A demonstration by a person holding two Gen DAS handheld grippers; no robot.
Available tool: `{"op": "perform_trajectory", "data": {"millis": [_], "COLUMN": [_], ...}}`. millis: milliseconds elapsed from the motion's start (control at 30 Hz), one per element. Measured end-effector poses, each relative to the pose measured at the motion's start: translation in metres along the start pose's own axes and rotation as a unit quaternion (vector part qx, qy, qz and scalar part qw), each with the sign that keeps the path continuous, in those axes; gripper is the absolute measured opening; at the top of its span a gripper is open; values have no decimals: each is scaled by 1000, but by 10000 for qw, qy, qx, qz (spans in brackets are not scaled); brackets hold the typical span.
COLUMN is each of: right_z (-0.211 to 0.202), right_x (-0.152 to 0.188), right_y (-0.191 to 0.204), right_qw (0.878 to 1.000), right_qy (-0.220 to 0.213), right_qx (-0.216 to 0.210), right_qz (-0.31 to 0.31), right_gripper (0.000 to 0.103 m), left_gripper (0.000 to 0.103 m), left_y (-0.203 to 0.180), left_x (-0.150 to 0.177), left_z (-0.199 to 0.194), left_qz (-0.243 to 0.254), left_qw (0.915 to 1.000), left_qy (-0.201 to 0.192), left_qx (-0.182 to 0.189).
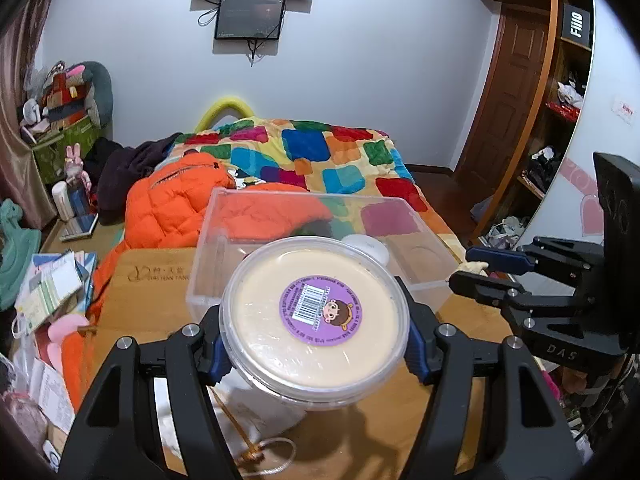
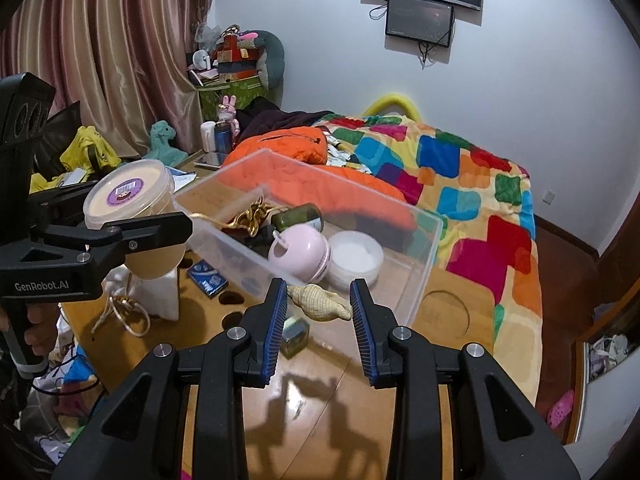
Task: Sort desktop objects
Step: 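Lift the cream tub with left tool and carry it over the clear box, then lower the cream tub into the clear box and open the left tool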
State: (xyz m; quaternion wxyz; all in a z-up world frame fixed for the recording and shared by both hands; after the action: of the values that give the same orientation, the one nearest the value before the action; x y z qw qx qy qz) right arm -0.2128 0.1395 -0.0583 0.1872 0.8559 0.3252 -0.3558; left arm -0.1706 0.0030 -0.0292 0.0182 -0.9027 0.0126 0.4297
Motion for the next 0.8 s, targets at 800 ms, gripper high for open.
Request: {"op": "perform_trajectory", "data": {"millis": [800], "right_z": [51], "right_x": [-15], "right_y": [-39], "right_qw": [9993], "right_qy": [358], "right_qx": [-65], "right_qz": [100], "right_gripper": [30], "left_gripper": [66], "left_y": [11], "left_x": [-43], "left_z": [69], "left_qz": [172], "left_qw": [9994], "left_qy": [289], "left_qx": [99]}}
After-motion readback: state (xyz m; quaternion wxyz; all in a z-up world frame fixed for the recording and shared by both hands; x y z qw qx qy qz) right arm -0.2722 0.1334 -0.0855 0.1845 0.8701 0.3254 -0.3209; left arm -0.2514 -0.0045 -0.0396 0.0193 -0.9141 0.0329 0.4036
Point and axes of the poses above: each gripper's, at about its wrist camera, not at the fingertips, and z roughly the way its jaws point, y to its left, x to its underside, the point moved 7 cm from there along z, roughly the way its jaws point, and after that the axes turned 11 degrees about -x, right-handed, at the moved point
